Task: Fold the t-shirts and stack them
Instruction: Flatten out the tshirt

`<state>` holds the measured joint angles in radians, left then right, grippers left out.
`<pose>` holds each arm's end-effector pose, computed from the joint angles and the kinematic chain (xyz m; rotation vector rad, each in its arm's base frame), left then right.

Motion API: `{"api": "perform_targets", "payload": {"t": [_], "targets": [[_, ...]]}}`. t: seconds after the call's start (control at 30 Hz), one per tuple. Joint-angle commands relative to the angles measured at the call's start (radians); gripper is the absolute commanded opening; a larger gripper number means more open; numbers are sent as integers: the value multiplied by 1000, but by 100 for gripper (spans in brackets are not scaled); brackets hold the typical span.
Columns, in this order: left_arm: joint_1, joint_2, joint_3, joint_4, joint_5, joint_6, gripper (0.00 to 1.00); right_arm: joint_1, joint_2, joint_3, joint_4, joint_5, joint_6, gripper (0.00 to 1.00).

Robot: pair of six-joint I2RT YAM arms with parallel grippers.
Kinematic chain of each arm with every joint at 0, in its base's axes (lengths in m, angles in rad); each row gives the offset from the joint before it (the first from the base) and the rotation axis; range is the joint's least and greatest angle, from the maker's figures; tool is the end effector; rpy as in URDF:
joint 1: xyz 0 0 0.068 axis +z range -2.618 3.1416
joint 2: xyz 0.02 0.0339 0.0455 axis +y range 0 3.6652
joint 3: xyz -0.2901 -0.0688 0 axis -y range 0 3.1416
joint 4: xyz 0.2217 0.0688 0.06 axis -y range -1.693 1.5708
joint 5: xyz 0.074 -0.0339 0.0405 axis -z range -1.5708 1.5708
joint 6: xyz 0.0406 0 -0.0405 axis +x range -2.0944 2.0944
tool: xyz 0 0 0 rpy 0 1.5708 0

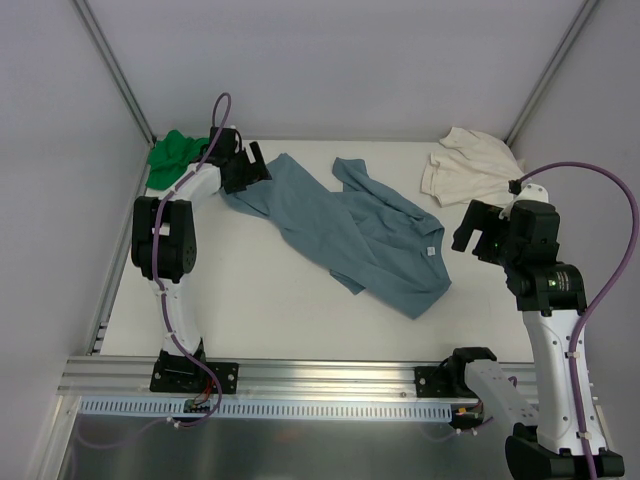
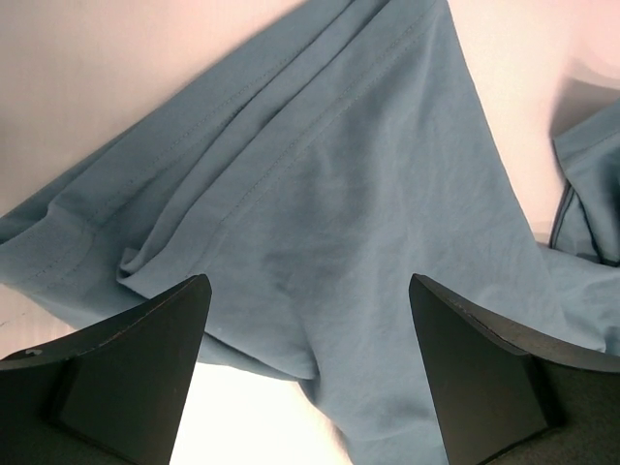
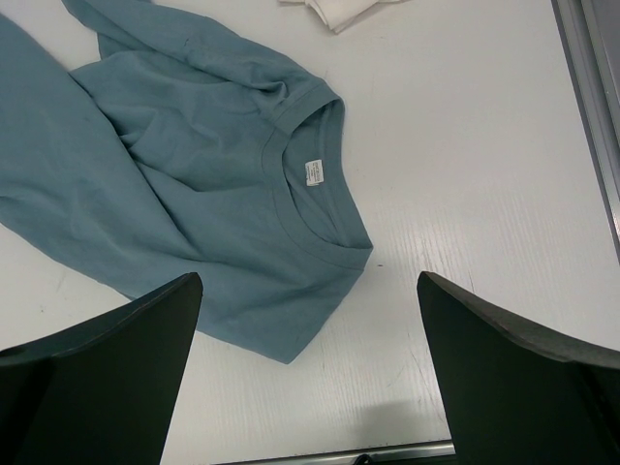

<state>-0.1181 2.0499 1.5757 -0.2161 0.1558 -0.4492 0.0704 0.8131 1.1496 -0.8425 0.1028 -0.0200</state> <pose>0.4624 -0.0612 0.2504 -0.2949 2.2767 -0.4744 0.1102 0.0036 0.3986 -0.0309 2.0745 -0.0759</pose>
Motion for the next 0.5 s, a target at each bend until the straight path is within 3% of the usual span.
{"api": "perform_targets", "payload": {"t": [0.0, 0.47], "targets": [[1, 3, 32, -48, -8, 20, 86, 11, 1, 9, 13, 31, -20, 100], [6, 6, -23, -78, -150, 99, 86, 16, -8, 4, 11, 35, -23, 99]]}}
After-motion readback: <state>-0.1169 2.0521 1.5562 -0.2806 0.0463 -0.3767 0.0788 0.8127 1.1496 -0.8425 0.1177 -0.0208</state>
